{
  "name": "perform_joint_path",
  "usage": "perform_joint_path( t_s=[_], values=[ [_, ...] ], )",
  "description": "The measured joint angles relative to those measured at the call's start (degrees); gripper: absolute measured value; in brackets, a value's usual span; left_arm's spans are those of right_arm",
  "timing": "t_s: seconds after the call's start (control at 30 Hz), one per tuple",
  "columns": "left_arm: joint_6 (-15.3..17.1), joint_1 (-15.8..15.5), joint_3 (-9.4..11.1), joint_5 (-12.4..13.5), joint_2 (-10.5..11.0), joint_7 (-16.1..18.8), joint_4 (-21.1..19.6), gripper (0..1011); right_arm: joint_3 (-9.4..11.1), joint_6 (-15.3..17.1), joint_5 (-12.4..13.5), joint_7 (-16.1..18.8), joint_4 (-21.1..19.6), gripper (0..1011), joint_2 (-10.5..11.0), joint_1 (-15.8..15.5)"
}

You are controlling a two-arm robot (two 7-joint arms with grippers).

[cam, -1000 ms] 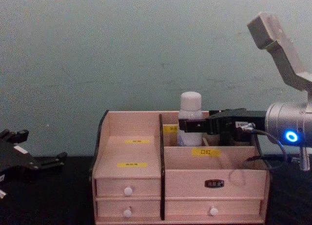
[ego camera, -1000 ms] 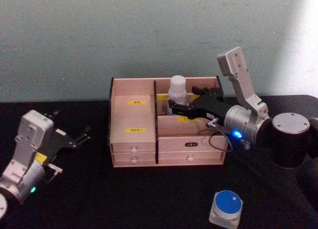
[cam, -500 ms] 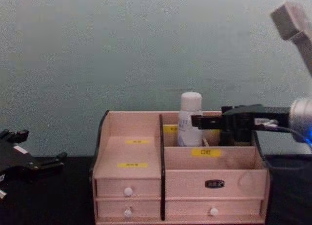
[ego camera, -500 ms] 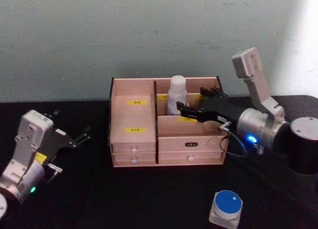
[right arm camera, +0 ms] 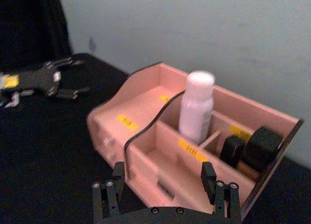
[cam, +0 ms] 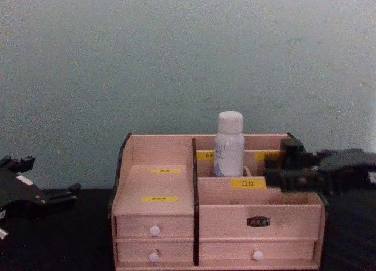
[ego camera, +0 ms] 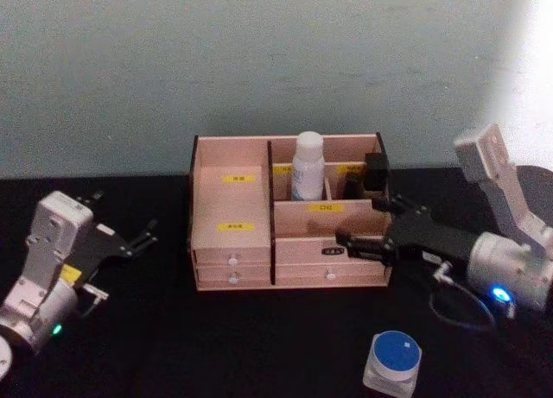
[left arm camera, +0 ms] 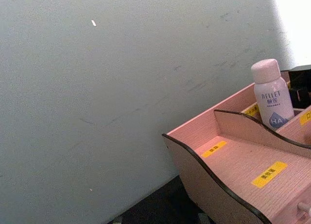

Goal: Pick up the facial cleanser and watermelon frost from the table and place them into the tiered storage box.

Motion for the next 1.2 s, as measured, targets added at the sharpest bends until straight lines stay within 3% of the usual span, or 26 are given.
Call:
perform_joint_path(
  t_s=[0.3, 0.63, 1.2],
  values=[
    [0.00, 0.00, 0.00, 0.00, 0.00, 0.00, 0.00, 1001, -0.33, -0.66, 1.62, 2.76, -3.99, 1000, 5.96, -4.37],
    [0.00, 0.00, 0.00, 0.00, 0.00, 0.00, 0.00, 1001, -1.75, -1.40, 1.98, 4.56, -5.32, 1000, 10.81, -6.52],
    [0.00, 0.00, 0.00, 0.00, 0.00, 0.00, 0.00, 1001, -4.12, -3.48, 2.33, 5.29, -4.25, 1000, 13.59, -6.87]
  ],
)
